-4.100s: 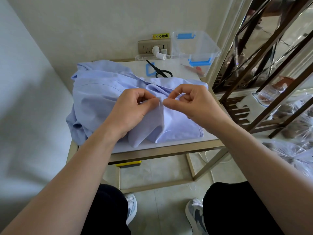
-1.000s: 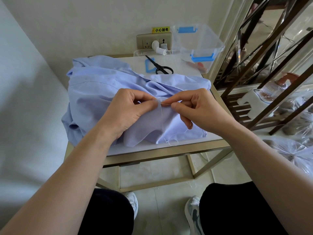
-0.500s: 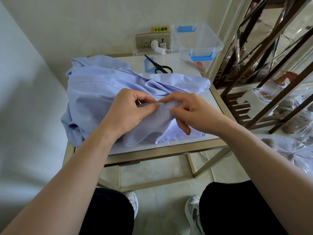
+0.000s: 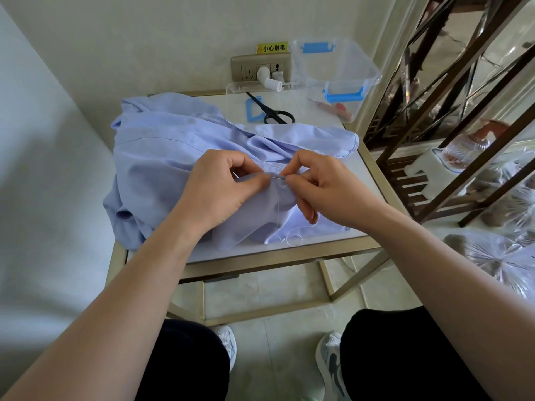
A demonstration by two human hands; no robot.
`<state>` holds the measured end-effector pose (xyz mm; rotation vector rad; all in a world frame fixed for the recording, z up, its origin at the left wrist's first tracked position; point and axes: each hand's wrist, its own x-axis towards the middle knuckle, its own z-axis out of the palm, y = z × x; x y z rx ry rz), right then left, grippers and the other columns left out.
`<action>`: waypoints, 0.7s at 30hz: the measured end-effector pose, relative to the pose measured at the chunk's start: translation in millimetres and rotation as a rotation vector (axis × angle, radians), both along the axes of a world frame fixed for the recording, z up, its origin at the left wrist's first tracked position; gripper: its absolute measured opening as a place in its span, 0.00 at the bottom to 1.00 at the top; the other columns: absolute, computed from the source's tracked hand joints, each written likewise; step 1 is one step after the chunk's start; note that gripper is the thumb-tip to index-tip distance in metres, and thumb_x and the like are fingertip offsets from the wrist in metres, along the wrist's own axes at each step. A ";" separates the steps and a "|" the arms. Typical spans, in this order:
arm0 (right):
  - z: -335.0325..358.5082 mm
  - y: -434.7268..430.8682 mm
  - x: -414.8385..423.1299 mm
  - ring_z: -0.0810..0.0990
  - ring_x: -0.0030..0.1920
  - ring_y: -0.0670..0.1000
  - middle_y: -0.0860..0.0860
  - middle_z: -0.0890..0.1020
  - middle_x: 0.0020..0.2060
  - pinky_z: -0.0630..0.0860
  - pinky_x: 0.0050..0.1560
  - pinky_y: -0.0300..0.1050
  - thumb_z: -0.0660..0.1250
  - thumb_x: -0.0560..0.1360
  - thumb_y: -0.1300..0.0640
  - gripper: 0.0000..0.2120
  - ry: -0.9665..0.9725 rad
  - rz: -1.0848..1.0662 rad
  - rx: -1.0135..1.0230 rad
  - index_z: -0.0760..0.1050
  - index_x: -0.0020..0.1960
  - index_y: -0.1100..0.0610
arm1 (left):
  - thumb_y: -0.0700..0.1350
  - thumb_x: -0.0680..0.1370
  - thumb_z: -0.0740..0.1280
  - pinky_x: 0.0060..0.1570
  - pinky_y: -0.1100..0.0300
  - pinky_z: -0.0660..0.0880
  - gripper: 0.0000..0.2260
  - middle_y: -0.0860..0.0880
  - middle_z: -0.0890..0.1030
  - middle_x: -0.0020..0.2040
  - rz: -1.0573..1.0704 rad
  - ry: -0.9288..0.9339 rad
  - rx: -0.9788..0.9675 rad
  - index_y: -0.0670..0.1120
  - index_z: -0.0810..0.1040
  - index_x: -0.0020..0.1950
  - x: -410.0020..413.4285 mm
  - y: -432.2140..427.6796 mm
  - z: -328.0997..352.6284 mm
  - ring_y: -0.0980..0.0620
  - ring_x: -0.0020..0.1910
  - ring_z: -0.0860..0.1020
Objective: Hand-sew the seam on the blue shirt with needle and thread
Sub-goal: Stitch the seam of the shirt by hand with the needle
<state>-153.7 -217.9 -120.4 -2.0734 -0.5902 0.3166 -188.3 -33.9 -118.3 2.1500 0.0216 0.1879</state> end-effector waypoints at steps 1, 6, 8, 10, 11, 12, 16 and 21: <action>0.5 -1.0 0.9 0.73 0.23 0.49 0.52 0.78 0.22 0.73 0.31 0.44 0.59 0.80 0.64 0.04 0.014 0.004 0.016 0.71 0.49 0.59 | 0.42 0.74 0.73 0.33 0.74 0.67 0.05 0.61 0.79 0.29 0.000 0.007 -0.021 0.49 0.83 0.38 0.1 0.9 1.0 0.64 0.29 0.73; 2.0 -4.0 4.2 0.73 0.23 0.49 0.50 0.77 0.22 0.73 0.33 0.37 0.59 0.81 0.65 0.04 0.091 0.040 0.093 0.72 0.51 0.61 | 0.41 0.75 0.71 0.39 0.70 0.72 0.09 0.60 0.81 0.33 -0.028 0.059 -0.126 0.53 0.83 0.38 -0.3 2.5 4.0 0.62 0.34 0.75; 3.0 -5.6 5.2 0.73 0.23 0.49 0.50 0.77 0.22 0.72 0.33 0.35 0.59 0.81 0.65 0.04 0.123 0.058 0.121 0.72 0.51 0.61 | 0.41 0.76 0.71 0.42 0.65 0.73 0.09 0.57 0.83 0.35 -0.041 0.084 -0.180 0.53 0.84 0.38 -0.7 3.6 6.0 0.59 0.37 0.77; 4.2 -7.8 6.3 0.73 0.24 0.49 0.51 0.77 0.23 0.72 0.34 0.34 0.60 0.81 0.64 0.04 0.153 0.075 0.136 0.73 0.50 0.59 | 0.40 0.76 0.71 0.43 0.64 0.74 0.09 0.55 0.84 0.37 -0.057 0.111 -0.224 0.51 0.84 0.38 -1.8 3.9 8.1 0.59 0.39 0.78; 4.5 -8.8 6.8 0.73 0.25 0.49 0.51 0.77 0.23 0.72 0.34 0.34 0.60 0.81 0.64 0.05 0.167 0.081 0.141 0.73 0.50 0.58 | 0.40 0.76 0.70 0.44 0.64 0.74 0.09 0.55 0.84 0.37 -0.067 0.130 -0.243 0.51 0.85 0.38 -2.3 4.2 8.5 0.59 0.39 0.78; 4.6 -9.9 7.4 0.74 0.25 0.49 0.51 0.76 0.24 0.72 0.35 0.35 0.60 0.81 0.63 0.05 0.182 0.087 0.149 0.74 0.50 0.58 | 0.39 0.76 0.70 0.45 0.63 0.74 0.09 0.54 0.84 0.37 -0.081 0.152 -0.261 0.51 0.85 0.38 -2.7 4.9 8.6 0.59 0.39 0.78; 2.4 -12.5 8.4 0.73 0.27 0.49 0.52 0.76 0.25 0.72 0.36 0.35 0.60 0.82 0.63 0.04 0.229 0.127 0.172 0.73 0.51 0.59 | 0.39 0.76 0.70 0.49 0.61 0.76 0.08 0.49 0.84 0.42 -0.167 0.244 -0.359 0.49 0.85 0.41 -3.9 8.6 7.2 0.55 0.43 0.80; 2.3 -15.1 8.3 0.75 0.27 0.49 0.50 0.77 0.25 0.74 0.37 0.38 0.59 0.82 0.63 0.04 0.275 0.178 0.211 0.71 0.50 0.62 | 0.44 0.70 0.71 0.44 0.67 0.77 0.04 0.50 0.84 0.40 -0.230 0.314 -0.513 0.46 0.84 0.42 -6.2 10.1 8.7 0.57 0.40 0.80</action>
